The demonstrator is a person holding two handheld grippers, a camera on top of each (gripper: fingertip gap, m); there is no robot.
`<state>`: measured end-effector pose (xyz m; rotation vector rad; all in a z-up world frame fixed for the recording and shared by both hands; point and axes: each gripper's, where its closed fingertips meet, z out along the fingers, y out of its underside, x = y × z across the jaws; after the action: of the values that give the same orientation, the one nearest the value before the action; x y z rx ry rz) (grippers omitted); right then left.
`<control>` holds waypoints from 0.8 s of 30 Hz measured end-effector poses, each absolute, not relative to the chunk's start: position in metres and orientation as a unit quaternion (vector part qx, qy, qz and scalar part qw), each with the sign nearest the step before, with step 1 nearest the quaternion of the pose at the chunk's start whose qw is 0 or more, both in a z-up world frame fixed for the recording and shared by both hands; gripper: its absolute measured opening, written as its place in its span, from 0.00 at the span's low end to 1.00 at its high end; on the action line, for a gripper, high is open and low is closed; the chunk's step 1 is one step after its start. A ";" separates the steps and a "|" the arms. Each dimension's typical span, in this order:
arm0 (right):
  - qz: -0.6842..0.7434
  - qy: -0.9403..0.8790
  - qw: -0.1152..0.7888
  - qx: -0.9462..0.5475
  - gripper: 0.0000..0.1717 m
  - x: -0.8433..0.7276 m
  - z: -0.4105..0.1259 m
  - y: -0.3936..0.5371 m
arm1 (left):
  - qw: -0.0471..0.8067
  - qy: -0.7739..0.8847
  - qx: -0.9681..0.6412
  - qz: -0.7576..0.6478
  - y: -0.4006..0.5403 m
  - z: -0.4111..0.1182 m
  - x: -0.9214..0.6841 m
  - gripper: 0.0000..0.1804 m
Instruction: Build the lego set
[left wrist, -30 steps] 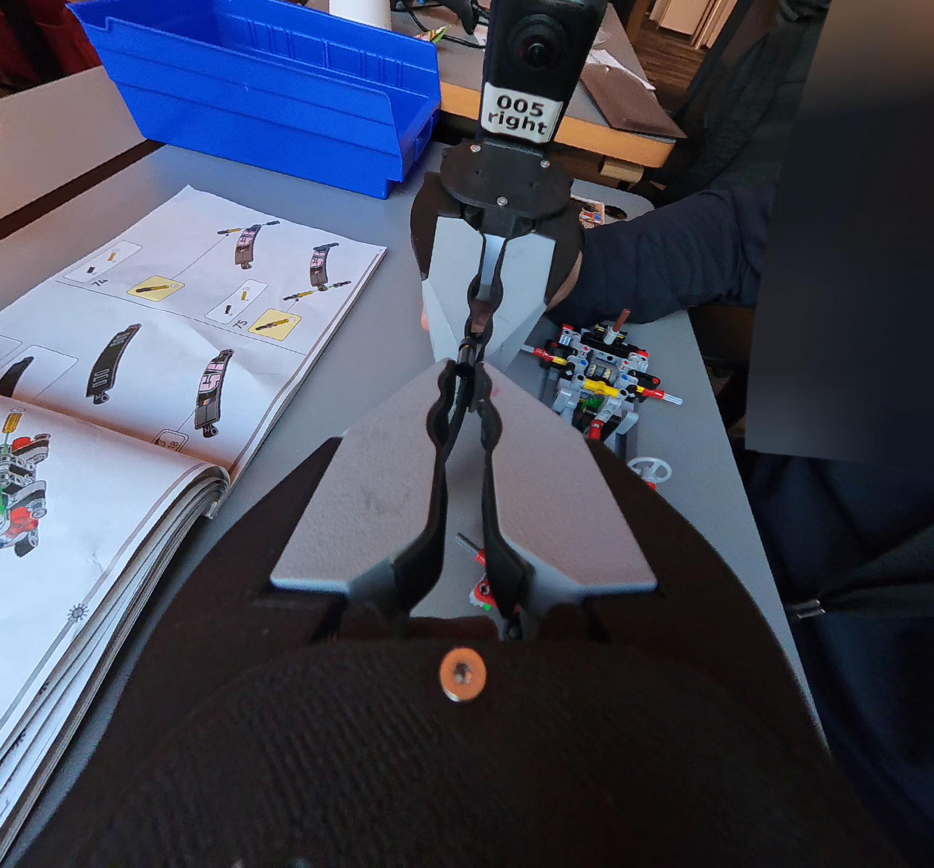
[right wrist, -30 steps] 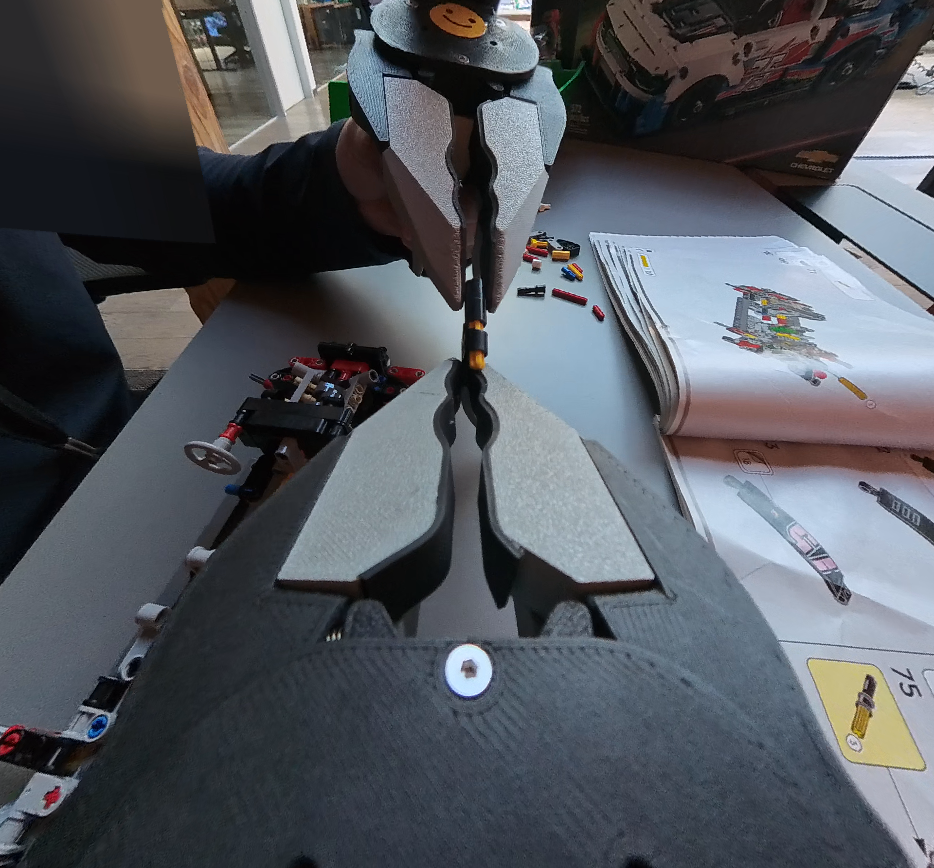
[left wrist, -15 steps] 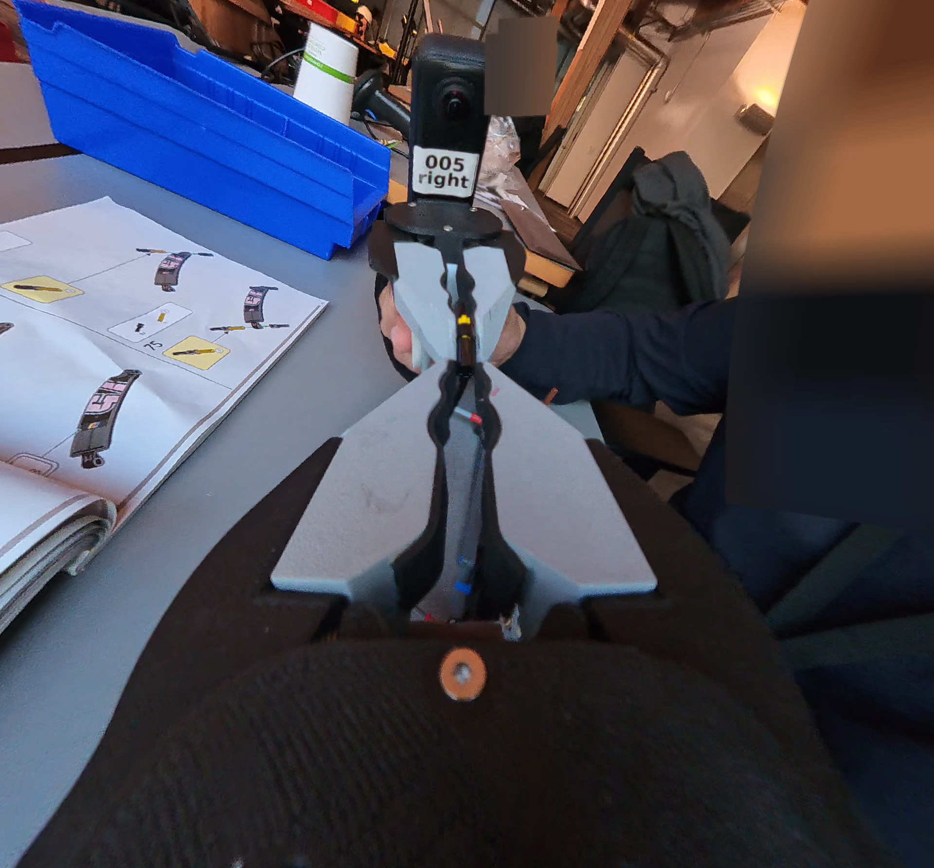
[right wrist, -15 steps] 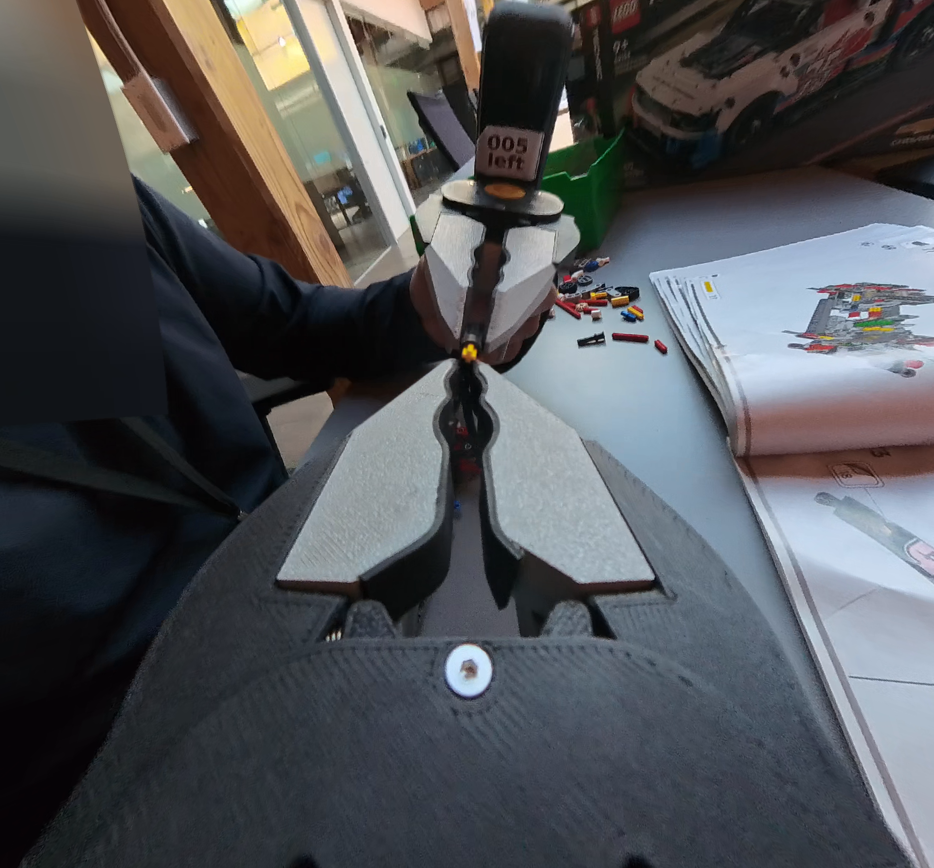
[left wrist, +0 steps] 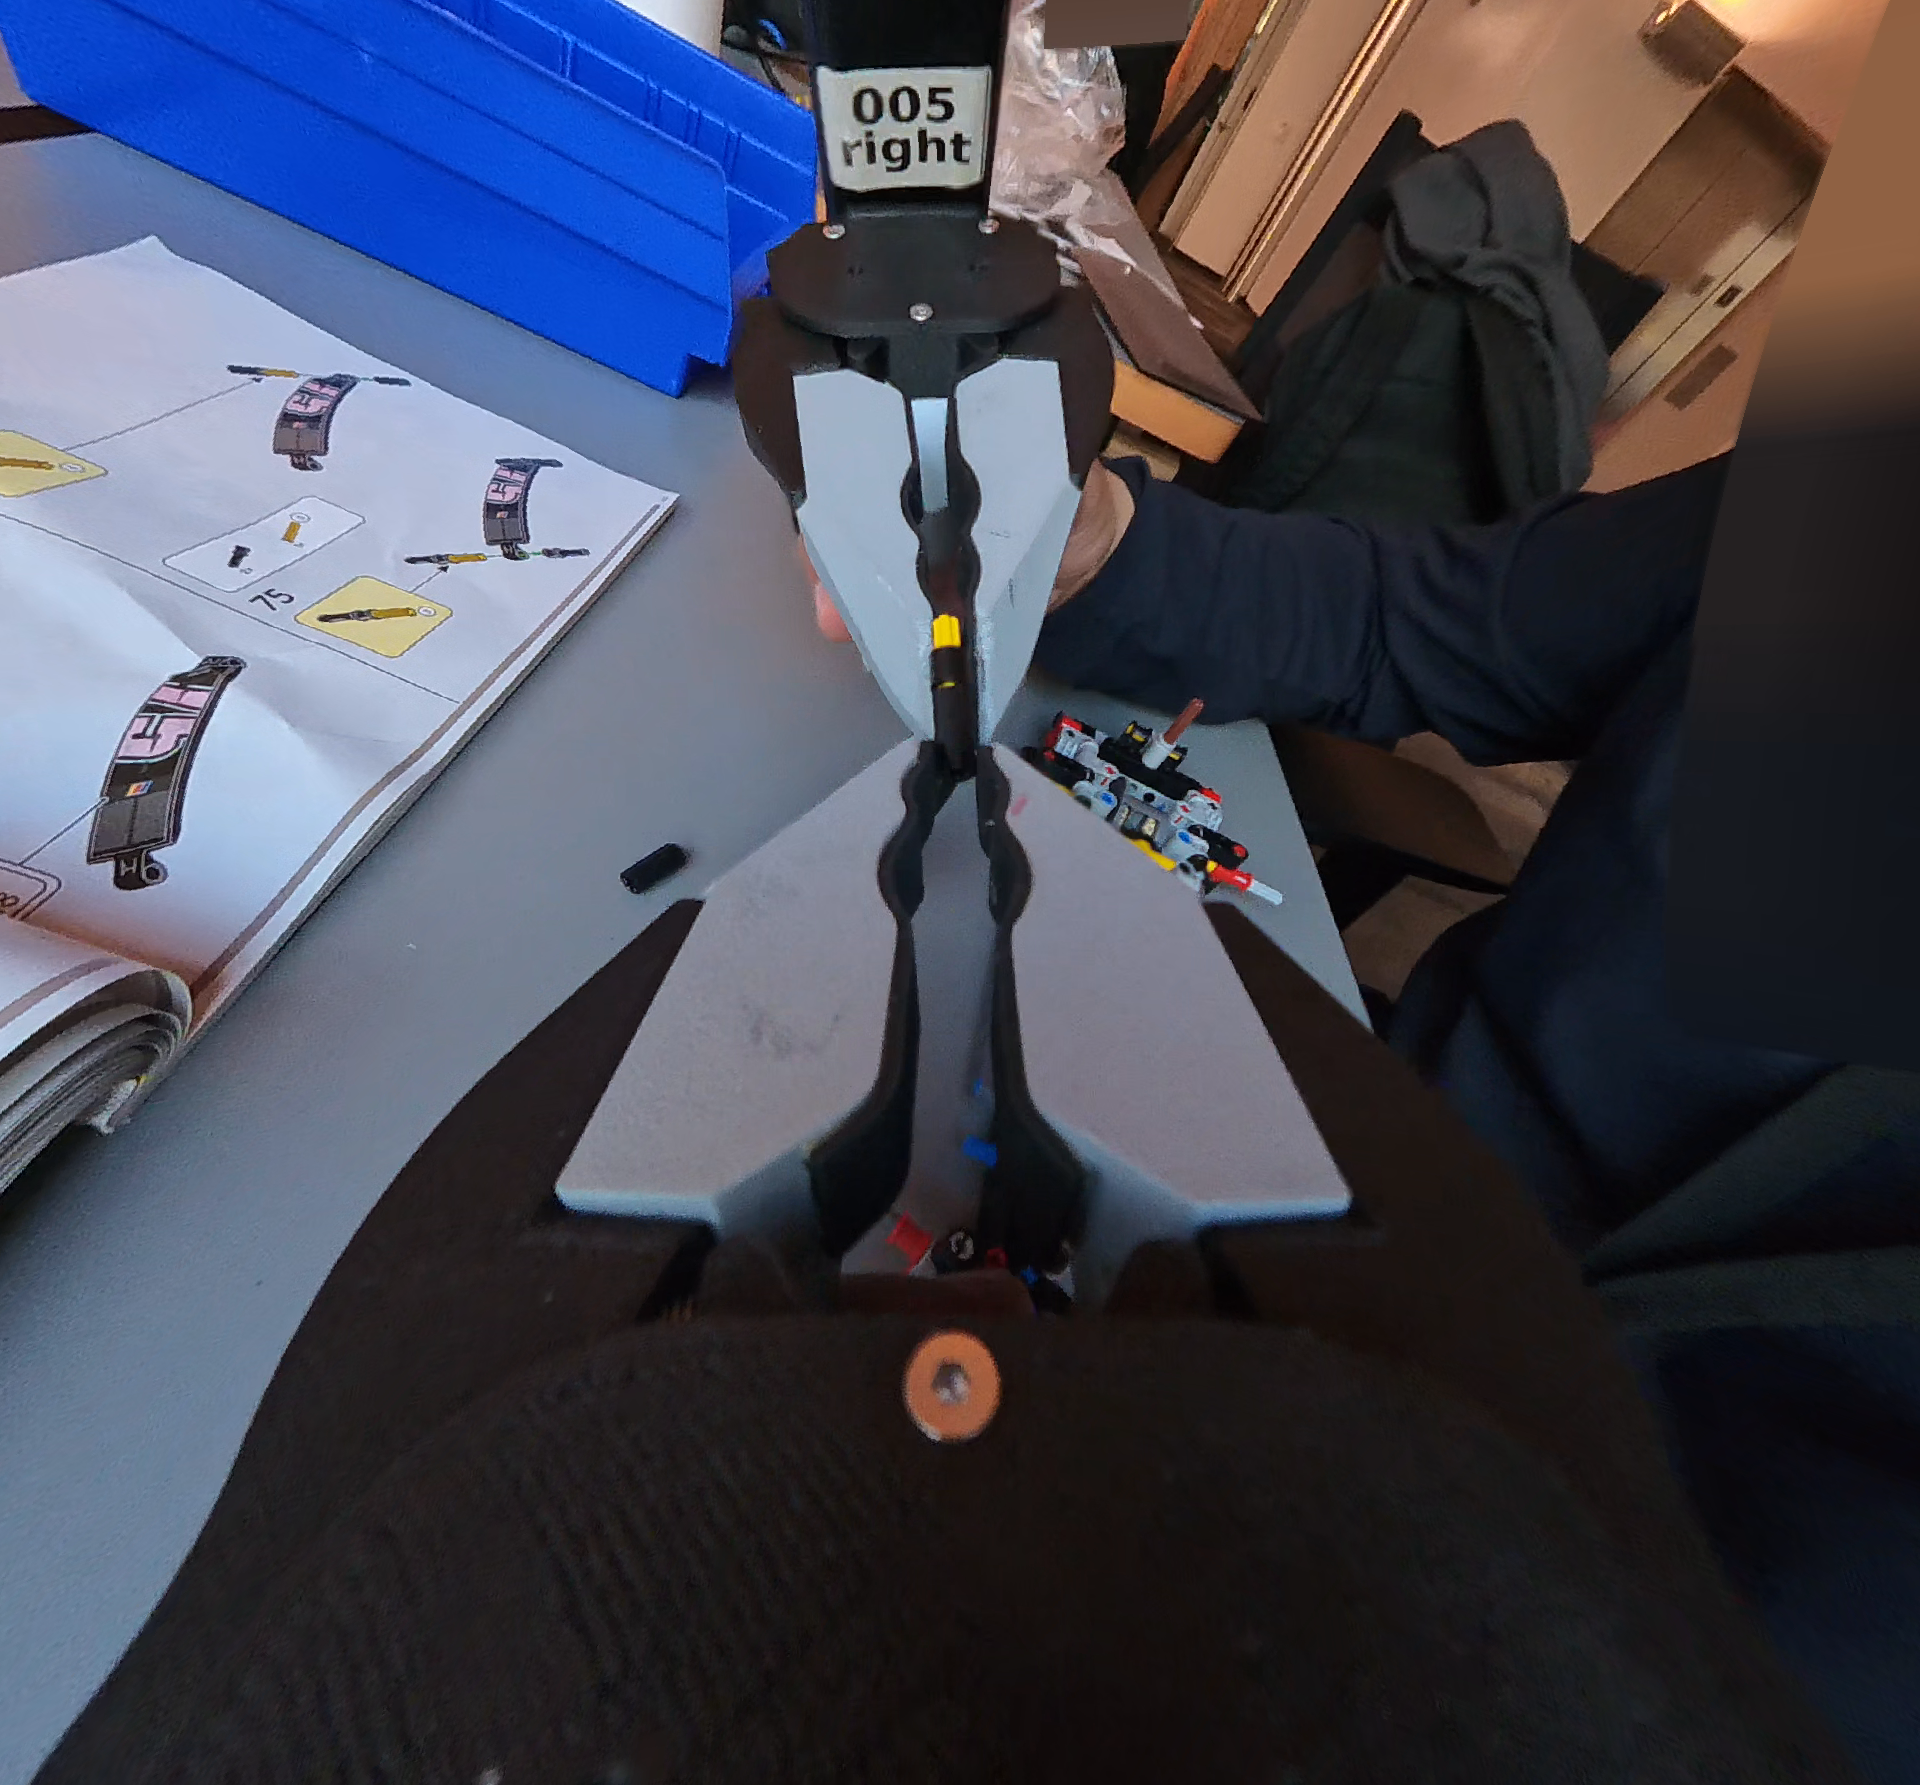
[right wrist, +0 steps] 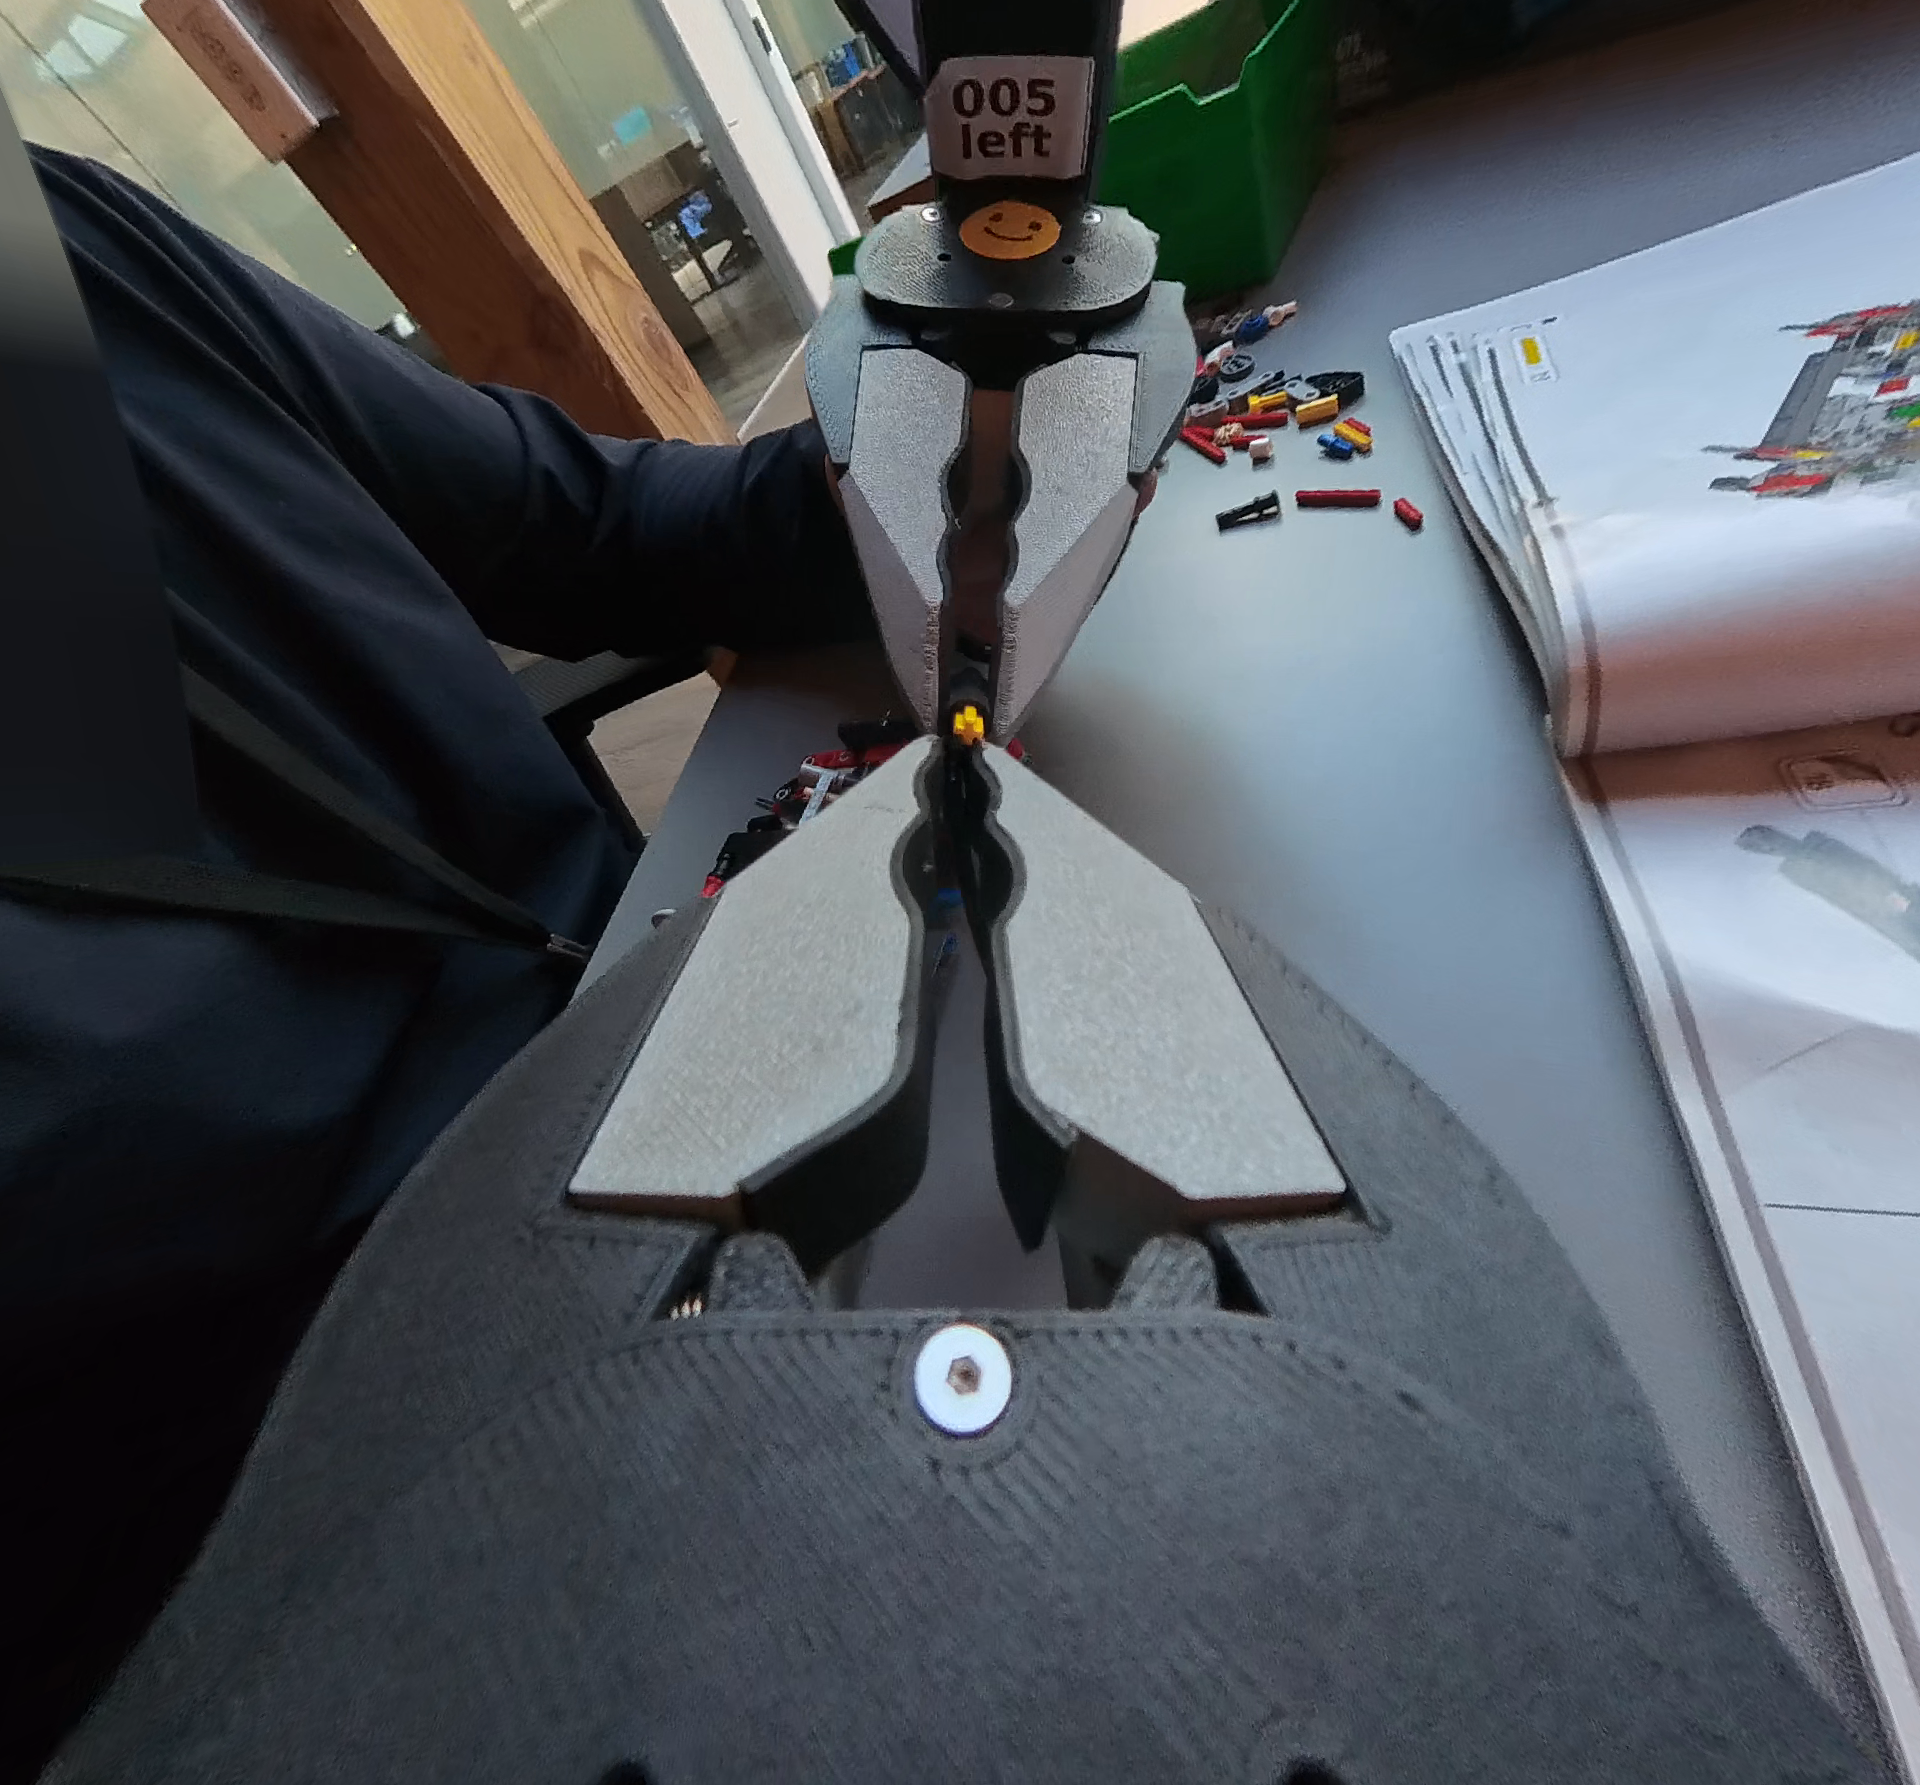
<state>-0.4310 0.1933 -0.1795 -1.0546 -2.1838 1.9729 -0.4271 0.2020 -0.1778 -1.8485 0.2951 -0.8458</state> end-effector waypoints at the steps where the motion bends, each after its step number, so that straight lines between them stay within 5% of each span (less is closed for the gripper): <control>1: 0.626 -0.702 0.005 -0.340 0.00 -0.431 -0.181 0.193 | 0.515 0.124 -0.773 -0.349 0.202 -0.180 -0.427 0.02; 24: 0.548 -0.756 0.012 -0.357 0.00 -0.419 -0.196 0.203 | 0.506 0.077 -0.753 -0.414 0.214 -0.189 -0.415 0.03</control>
<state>-0.4191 0.2029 -0.1957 -1.1138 -2.3575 1.7085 -0.4152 0.2137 -0.1886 -1.8173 0.1848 -0.9980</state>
